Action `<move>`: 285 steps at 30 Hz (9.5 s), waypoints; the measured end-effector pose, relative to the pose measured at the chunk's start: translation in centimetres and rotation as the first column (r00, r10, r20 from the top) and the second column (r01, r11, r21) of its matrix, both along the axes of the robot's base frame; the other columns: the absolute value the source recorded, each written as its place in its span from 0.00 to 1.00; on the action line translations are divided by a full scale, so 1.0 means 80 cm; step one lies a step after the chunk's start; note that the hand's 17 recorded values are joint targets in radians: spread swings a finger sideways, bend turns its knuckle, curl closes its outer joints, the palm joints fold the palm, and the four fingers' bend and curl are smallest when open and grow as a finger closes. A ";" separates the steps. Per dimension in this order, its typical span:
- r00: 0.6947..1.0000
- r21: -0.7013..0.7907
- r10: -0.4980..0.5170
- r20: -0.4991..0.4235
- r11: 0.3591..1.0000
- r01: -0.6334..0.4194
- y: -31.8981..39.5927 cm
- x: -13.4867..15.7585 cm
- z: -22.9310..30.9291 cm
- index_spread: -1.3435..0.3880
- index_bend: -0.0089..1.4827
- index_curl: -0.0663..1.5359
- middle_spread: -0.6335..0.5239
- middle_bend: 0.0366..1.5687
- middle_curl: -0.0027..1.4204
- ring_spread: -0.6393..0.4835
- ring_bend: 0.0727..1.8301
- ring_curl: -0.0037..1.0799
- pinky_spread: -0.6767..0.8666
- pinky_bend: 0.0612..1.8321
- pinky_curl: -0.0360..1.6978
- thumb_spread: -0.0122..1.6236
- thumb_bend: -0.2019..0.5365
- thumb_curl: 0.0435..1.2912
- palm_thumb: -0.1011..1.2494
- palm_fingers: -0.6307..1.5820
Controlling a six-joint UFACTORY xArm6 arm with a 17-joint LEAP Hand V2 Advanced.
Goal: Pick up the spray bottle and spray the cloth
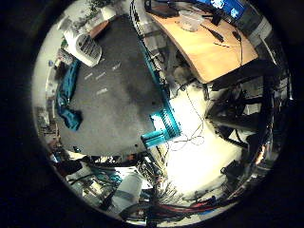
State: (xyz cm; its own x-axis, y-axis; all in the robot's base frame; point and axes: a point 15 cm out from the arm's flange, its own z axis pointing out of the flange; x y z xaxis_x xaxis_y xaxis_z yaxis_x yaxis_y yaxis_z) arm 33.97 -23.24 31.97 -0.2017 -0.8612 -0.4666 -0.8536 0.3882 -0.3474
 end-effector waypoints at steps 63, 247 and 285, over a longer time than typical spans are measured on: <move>0.913 0.497 -0.076 0.400 0.855 -0.146 0.091 0.233 -0.011 0.65 0.10 0.20 0.70 0.10 0.24 0.71 0.17 0.24 0.68 0.24 0.20 0.64 0.24 0.20 0.53 0.30; 0.539 0.615 0.710 -0.453 0.687 -0.386 0.458 0.116 0.054 0.62 0.73 0.61 0.41 0.86 0.55 0.36 0.73 0.75 0.32 0.57 0.81 0.57 0.25 0.61 0.81 0.78; 0.477 0.503 0.817 0.324 0.279 -0.818 0.697 0.077 0.195 0.62 0.73 0.61 0.43 0.87 0.54 0.37 0.73 0.75 0.32 0.57 0.81 0.55 0.25 0.61 0.82 0.79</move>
